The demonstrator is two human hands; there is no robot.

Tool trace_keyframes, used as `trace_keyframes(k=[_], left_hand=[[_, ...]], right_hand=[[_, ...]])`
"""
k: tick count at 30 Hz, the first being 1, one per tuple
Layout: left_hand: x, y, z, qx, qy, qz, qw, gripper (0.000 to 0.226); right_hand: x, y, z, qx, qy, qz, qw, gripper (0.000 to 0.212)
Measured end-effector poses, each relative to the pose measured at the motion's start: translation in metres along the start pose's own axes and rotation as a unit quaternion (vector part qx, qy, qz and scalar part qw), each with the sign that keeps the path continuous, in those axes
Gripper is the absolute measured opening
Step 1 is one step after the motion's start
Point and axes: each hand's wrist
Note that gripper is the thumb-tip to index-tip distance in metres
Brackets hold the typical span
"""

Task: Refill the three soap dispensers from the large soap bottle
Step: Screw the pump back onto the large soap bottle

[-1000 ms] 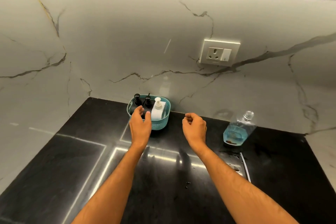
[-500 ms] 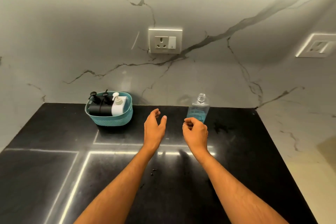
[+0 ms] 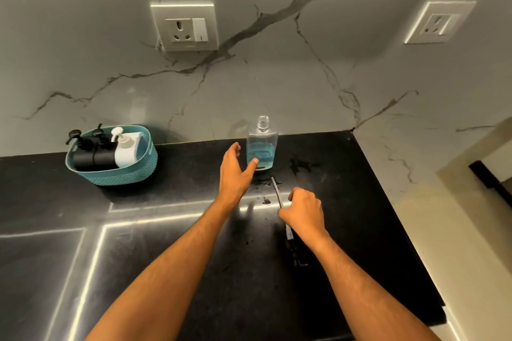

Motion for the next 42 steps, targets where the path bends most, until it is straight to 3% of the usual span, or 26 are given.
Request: trace_keyframes(k=[5, 10, 14, 20, 23, 30, 42], left_hand=[[0.009, -0.024, 0.006, 0.006, -0.01, 0.02, 1.0, 0.09], [0.011, -0.044, 0.012, 0.002, -0.003, 0.029, 1.0, 0.099], [0.014, -0.054, 0.013, -0.008, 0.017, 0.037, 0.999, 0.098], [0.022, -0.063, 0.013, -0.036, 0.03, 0.053, 0.997, 0.087], [0.026, -0.066, 0.013, -0.036, 0.033, 0.052, 0.997, 0.082], [0.027, -0.066, 0.012, -0.022, 0.039, 0.042, 0.998, 0.076], [0.021, -0.049, 0.008, 0.02, 0.043, 0.06, 0.997, 0.077]], right_hand=[[0.016, 0.002, 0.005, -0.059, 0.082, 0.035, 0.994, 0.059], [0.024, 0.002, 0.012, -0.093, 0.122, 0.057, 0.987, 0.067], [0.021, -0.003, 0.012, -0.122, 0.135, 0.062, 0.981, 0.067], [0.016, -0.007, 0.011, -0.187, 0.182, 0.067, 0.963, 0.083], [0.017, -0.007, 0.011, -0.199, 0.193, 0.063, 0.959, 0.073], [0.015, -0.009, 0.004, -0.173, 0.159, 0.043, 0.971, 0.031], [0.011, -0.01, -0.009, -0.027, -0.014, 0.014, 0.999, 0.03]])
Point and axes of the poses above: each hand's wrist, its own y-axis away from the middle knuckle, its own z-axis out of the palm, x = y × z, and after that the axes turned 14 degrees about -y, right-handed
